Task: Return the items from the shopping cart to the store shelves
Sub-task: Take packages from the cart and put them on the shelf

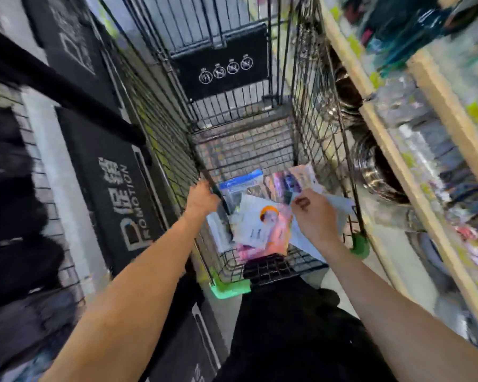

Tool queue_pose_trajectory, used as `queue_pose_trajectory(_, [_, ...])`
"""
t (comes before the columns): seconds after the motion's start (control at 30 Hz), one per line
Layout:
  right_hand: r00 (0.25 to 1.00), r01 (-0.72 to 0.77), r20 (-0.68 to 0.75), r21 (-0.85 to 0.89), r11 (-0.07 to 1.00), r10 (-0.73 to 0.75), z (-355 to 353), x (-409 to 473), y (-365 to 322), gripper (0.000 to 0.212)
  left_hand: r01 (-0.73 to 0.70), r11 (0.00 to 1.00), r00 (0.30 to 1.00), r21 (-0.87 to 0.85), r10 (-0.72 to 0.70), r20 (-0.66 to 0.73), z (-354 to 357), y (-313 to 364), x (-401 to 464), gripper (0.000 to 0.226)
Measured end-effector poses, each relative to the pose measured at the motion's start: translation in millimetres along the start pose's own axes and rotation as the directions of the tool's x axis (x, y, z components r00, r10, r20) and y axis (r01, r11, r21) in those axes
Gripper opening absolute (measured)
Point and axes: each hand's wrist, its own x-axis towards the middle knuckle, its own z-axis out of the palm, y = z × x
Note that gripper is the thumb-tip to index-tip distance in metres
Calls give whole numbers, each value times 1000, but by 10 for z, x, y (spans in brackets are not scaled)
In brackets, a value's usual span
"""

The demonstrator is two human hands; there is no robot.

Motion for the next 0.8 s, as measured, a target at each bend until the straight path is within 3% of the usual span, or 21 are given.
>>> queue_pose_trajectory(0.1, [998,-36,56,-33,999,38,156,63,-68,7,59,997,998,56,-59,6,93,-20,126,70])
queue_pose_trajectory(0.2, [991,-78,104,-50,996,83,260,151,-80,3,122,985,990,122,-130,58,167,49,205,77])
queue_pose_trajectory(0.37, [977,-141,147,-112,984,156,354,272,14,5,-49,911,997,408,22,71,298,-109,389,41])
queue_pose_trajectory(0.47, [991,-132,-1,-280,951,137,329,359,93,17,-120,848,993,516,95,74,425,-204,497,43])
queue_pose_trajectory(0.53, [997,-71,-67,-525,848,42,310,395,98,34,-122,835,993,537,104,64,416,-184,481,41])
queue_pose_trajectory(0.6, [1000,-1,6,-768,641,9,256,466,92,54,-92,817,996,569,87,36,446,-129,497,38])
queue_pose_trajectory(0.67, [982,21,109,-869,494,152,202,556,31,64,-62,756,992,652,116,-40,428,-54,439,39])
queue_pose_trajectory(0.8, [922,89,208,-934,345,327,-27,789,-106,49,-100,692,967,715,236,-94,502,54,388,43])
